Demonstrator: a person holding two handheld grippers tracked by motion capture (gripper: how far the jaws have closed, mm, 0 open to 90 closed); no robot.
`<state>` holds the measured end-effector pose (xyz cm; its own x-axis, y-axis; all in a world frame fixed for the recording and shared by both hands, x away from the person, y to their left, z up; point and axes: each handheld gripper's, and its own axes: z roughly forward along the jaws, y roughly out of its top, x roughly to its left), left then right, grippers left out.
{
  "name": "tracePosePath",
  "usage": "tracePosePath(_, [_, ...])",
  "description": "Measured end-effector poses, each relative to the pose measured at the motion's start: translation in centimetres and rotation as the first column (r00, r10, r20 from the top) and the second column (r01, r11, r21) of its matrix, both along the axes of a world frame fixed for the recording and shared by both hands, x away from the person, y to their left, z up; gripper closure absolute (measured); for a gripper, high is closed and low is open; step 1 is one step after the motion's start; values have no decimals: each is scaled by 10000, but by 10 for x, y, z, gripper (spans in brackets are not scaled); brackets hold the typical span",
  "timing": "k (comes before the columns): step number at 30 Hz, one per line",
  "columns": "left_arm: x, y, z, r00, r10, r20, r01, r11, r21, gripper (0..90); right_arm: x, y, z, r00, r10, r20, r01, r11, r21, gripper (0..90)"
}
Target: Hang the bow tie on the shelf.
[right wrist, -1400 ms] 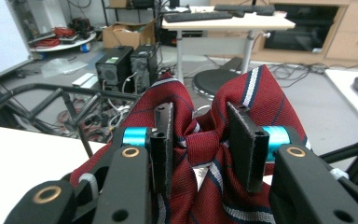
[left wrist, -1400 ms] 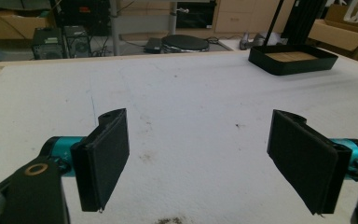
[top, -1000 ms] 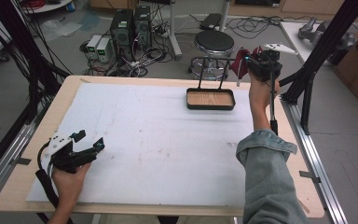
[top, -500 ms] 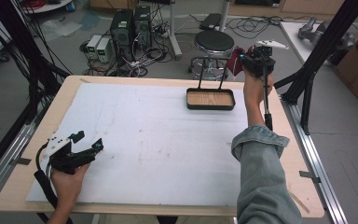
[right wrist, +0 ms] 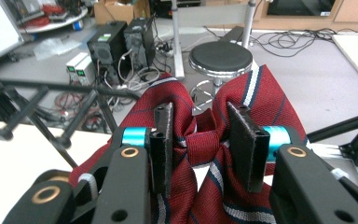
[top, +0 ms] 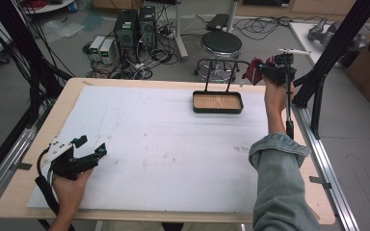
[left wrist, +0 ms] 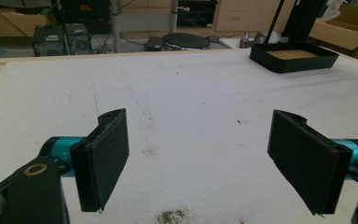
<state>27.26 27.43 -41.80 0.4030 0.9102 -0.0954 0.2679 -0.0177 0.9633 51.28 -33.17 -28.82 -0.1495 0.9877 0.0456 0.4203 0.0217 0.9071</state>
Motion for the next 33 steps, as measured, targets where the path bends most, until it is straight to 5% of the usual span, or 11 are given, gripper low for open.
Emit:
tracePosePath(12, [0, -2, 0, 10000, -70, -3, 70, 9999, 73, 208, 1, -9, -23, 9967, 262, -765, -251, 9996, 156, 626])
tracePosePath(33, [1, -2, 0, 9999, -91, -65, 91, 9999, 79, 208, 3, -6, -25, 9976, 230, -649, -218, 9996, 194, 569])
